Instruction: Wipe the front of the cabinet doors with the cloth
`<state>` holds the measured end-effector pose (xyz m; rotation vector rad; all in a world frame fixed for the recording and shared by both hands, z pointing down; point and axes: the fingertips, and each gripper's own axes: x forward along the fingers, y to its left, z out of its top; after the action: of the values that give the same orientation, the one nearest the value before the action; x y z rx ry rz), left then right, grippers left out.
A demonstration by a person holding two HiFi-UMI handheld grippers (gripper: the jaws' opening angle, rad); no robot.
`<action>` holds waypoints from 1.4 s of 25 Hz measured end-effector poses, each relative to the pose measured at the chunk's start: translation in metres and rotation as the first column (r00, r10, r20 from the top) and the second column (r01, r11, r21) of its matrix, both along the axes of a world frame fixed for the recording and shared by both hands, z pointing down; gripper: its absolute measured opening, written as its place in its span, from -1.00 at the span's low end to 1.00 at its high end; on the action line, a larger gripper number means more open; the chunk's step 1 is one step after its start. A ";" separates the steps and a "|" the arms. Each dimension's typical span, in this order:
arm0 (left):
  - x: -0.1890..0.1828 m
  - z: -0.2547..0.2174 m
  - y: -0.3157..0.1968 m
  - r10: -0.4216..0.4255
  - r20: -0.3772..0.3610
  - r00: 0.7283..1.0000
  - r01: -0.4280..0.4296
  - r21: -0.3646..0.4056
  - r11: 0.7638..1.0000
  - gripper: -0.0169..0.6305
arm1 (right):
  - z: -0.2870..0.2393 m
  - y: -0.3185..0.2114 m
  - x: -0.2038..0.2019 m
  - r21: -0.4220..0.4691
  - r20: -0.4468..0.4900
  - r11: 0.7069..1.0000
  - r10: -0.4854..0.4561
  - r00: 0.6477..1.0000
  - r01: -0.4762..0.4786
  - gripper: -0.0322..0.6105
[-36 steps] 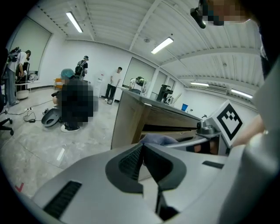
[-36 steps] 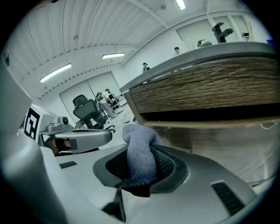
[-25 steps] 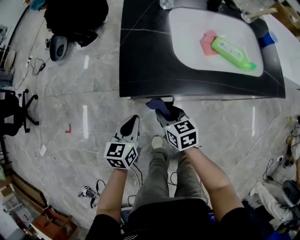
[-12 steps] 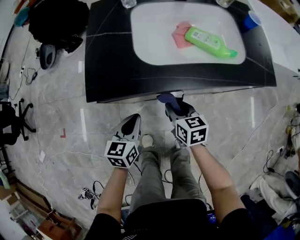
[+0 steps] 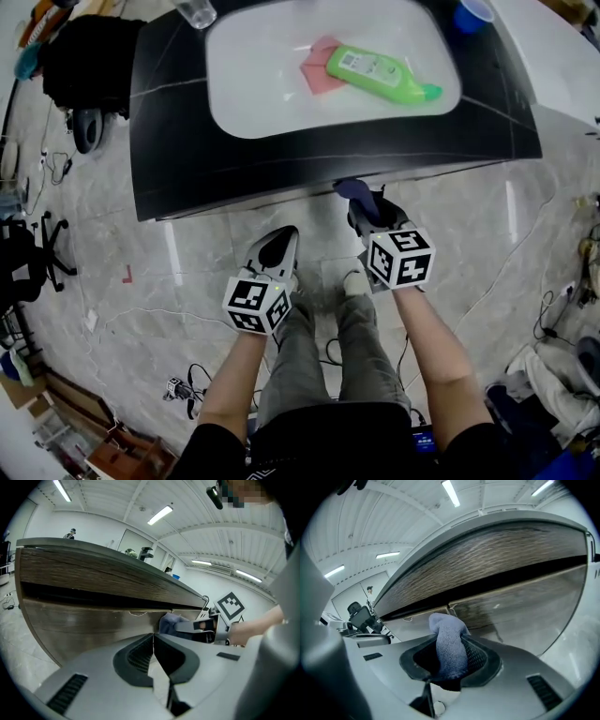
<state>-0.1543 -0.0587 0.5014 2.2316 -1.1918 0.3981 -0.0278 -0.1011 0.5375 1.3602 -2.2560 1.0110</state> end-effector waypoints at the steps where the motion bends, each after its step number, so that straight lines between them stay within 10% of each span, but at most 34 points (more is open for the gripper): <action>1: 0.006 0.001 0.000 0.005 -0.002 1.000 -0.005 -0.002 1.000 -0.91 | 0.001 0.001 0.007 -0.004 0.000 1.000 0.010 1.000 -0.010 -0.53; 12: -0.005 0.003 0.004 -0.016 -0.004 1.000 0.016 -0.004 1.000 -0.91 | -0.002 0.030 -0.027 -0.005 0.036 0.998 -0.065 0.997 0.066 -0.53; 35: -0.222 0.033 0.050 -0.218 0.056 0.974 0.221 -0.039 0.975 -0.91 | 0.024 0.059 -0.276 -0.024 0.072 0.934 -0.355 0.932 0.357 -0.53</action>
<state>-0.3759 -0.0087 0.5346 2.0350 -1.4254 0.3909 -0.3034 -0.0419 0.5617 0.8649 -2.4022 0.9746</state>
